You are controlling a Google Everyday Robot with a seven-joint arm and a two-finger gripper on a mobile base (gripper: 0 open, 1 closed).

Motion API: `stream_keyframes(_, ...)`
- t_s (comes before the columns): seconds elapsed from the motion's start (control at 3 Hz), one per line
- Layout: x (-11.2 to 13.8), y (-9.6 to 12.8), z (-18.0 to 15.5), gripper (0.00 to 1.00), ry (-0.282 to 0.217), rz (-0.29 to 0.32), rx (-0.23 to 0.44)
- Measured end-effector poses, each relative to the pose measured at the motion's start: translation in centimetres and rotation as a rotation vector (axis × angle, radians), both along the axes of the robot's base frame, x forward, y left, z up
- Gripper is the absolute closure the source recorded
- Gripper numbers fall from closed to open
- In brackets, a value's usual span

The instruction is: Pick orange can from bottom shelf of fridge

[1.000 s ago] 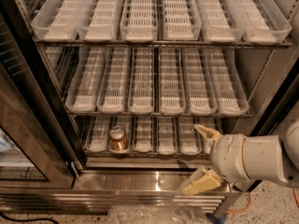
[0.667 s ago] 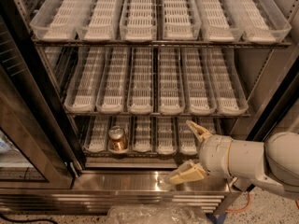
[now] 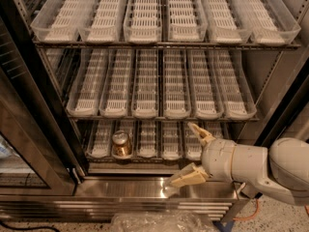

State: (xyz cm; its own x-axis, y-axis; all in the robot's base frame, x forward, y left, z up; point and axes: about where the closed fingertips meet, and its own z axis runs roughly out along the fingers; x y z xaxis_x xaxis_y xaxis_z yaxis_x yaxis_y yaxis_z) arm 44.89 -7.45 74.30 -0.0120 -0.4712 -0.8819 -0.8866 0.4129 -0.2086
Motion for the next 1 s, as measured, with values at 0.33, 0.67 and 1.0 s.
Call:
stream_keyframes(0.33,1.7,0.6,-1.7,0.00,-0.050,-0.027,0.129)
stream_keyframes(0.67,3.0,0.9,-4.6,0.00,-0.071,-0.031,0.232)
stream_keyframes(1.0,3.2,1.6,-7.6,0.00,-0.081,-0.013,0.299)
